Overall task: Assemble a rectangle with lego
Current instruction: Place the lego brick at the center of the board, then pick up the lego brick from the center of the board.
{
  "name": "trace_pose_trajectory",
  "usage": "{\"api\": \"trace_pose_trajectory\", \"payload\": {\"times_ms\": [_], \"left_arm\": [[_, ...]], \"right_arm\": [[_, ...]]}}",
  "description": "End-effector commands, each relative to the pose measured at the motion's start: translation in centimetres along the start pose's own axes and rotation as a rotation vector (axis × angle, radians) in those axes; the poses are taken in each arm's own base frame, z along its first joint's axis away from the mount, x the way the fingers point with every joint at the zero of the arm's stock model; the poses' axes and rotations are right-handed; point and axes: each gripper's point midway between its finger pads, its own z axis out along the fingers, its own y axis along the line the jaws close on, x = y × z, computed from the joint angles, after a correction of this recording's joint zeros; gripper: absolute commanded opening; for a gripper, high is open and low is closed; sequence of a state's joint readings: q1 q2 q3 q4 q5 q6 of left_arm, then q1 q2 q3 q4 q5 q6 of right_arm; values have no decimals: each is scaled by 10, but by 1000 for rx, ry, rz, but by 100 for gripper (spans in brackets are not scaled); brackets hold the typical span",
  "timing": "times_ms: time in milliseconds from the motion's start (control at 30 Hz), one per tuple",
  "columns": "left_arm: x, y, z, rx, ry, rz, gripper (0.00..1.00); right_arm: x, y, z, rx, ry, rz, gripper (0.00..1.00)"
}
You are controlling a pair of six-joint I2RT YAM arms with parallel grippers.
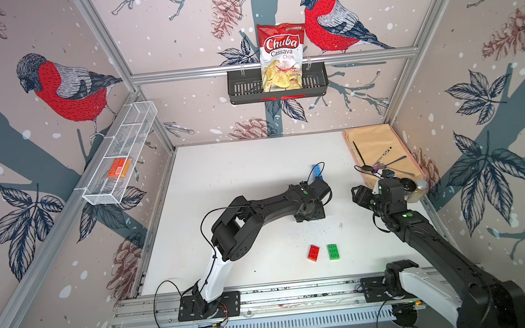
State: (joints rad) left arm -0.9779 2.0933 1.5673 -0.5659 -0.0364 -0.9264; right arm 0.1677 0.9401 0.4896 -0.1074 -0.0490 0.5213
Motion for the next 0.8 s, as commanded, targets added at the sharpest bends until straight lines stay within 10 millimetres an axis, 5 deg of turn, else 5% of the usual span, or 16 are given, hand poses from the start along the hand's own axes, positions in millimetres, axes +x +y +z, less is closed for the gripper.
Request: {"api": "trace_pose_trajectory", "payload": {"times_ms": [0,167,267,433,533,633,767], "left_arm": [[-35,-10,-40,18,-159,129,69],[-74,5,-127,3,-400,370,70],[-91,37,-180,56,-550,398,71],[-97,100,-247,386,-757,274,74],[-90,135,-257,422,-817,222,82],[-77,153,-237,385,-769,221,94],[-63,166,-204,358,-684,226,98]], "right_arm": [[1,12,-1,-8,39,-66,69],[16,35,5,41,139,-172,69],[32,50,9,52,216,-220,70],[71,76,20,59,340,-311,75],[93,88,27,77,415,-344,76],[107,99,31,93,469,-369,77],[119,108,36,102,521,-384,77]]}}
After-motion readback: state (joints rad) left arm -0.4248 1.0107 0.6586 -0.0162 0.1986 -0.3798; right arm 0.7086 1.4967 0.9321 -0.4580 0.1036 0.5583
